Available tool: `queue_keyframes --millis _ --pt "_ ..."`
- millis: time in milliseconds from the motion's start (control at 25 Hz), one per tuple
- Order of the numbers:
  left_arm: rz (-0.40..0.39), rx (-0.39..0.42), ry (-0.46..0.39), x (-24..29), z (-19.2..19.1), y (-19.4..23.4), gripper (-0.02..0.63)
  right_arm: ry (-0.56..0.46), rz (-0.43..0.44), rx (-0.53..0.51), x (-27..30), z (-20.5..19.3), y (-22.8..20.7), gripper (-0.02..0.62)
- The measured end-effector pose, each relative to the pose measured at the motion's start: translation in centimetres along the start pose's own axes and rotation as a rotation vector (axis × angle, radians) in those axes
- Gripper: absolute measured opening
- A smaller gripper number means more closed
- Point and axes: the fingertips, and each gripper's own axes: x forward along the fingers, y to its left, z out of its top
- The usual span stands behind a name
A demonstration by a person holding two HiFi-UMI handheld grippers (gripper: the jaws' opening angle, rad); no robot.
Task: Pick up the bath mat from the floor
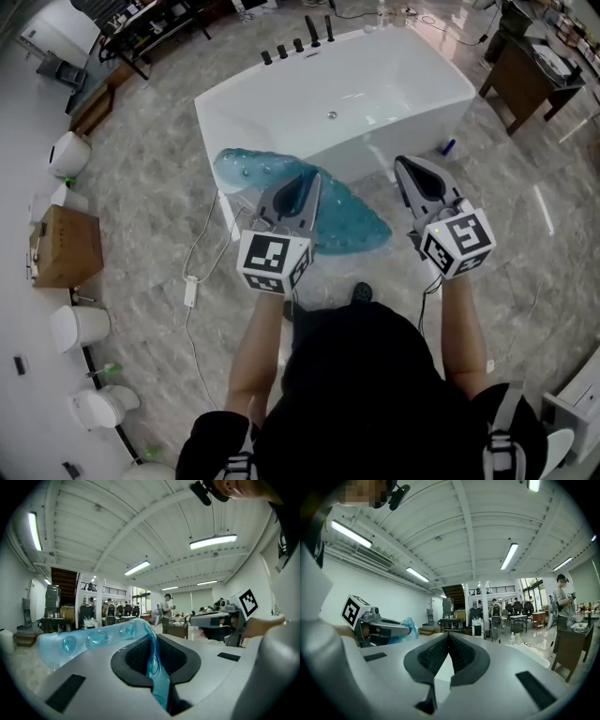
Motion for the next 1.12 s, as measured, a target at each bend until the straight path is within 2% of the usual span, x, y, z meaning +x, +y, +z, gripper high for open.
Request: queue_keyframes --millis 120,320,560,1120 --pt "0.031 -0.006 -0.004 -0.9 0.0 1.1 0.037 0.021 0.018 -0.023 -0.1 -0.2 0.7 0.014" --pt "0.057 -0.018 -0.002 -1.7 0.1 2.4 0.037 0.019 0.019 0.003 -0.5 0.2 1.2 0.014" --pt "0.062 -0.023 0.006 -1.3 0.0 2.0 0.037 0.019 0.040 0.028 -1.0 -0.3 0.9 0.012" --pt "0.079 -0.060 0.015 -3.0 -0.9 2.8 0.037 0.039 0.020 0.024 -1.2 -0.9 1.8 0.014"
